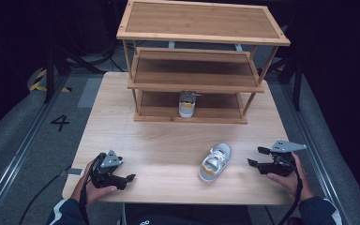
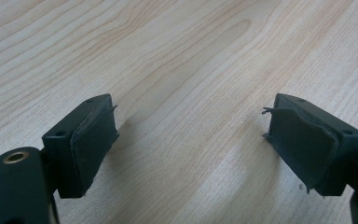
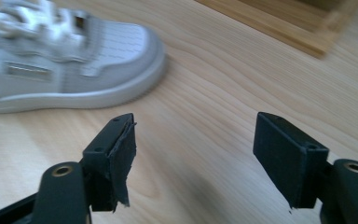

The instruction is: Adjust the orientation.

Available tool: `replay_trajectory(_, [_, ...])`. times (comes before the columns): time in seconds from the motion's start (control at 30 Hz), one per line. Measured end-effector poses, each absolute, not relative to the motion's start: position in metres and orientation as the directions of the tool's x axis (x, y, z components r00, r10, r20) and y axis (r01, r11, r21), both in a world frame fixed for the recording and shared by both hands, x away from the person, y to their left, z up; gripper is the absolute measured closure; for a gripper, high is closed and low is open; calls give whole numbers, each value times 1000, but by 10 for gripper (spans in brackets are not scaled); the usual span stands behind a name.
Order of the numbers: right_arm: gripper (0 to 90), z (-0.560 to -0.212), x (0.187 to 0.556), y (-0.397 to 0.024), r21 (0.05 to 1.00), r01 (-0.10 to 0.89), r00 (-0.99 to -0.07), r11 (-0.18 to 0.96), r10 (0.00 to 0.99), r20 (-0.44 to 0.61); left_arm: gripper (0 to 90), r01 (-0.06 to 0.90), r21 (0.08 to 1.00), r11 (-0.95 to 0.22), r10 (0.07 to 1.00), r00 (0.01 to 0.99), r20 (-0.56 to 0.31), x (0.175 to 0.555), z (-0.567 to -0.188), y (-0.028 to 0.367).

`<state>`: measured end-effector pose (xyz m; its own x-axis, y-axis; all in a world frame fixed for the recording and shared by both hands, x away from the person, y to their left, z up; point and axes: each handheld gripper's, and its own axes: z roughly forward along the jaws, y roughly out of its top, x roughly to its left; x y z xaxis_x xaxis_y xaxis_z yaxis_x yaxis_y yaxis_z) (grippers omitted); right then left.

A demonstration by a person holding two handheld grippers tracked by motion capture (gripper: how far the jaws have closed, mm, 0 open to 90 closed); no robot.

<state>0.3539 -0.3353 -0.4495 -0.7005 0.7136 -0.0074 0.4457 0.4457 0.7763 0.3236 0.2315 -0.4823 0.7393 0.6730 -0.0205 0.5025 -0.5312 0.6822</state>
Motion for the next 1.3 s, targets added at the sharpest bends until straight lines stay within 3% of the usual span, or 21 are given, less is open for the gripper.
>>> replay_trajectory(0.53, [397, -412, 331, -251, 793, 298, -857, 531, 514, -23, 154, 503, 682, -531, 674, 739, -21, 324, -482, 232])
replay_trajectory(1.1, [450, -432, 331, -188, 696, 297, -915, 654, 403, 12, 154, 503, 683, -530, 673, 739, -22, 324, -482, 232])
replay_trajectory(1.3, [619, -442, 332, -184, 643, 270, -931, 716, 365, -16, 154, 503, 684, -529, 673, 740, -23, 324, -483, 232])
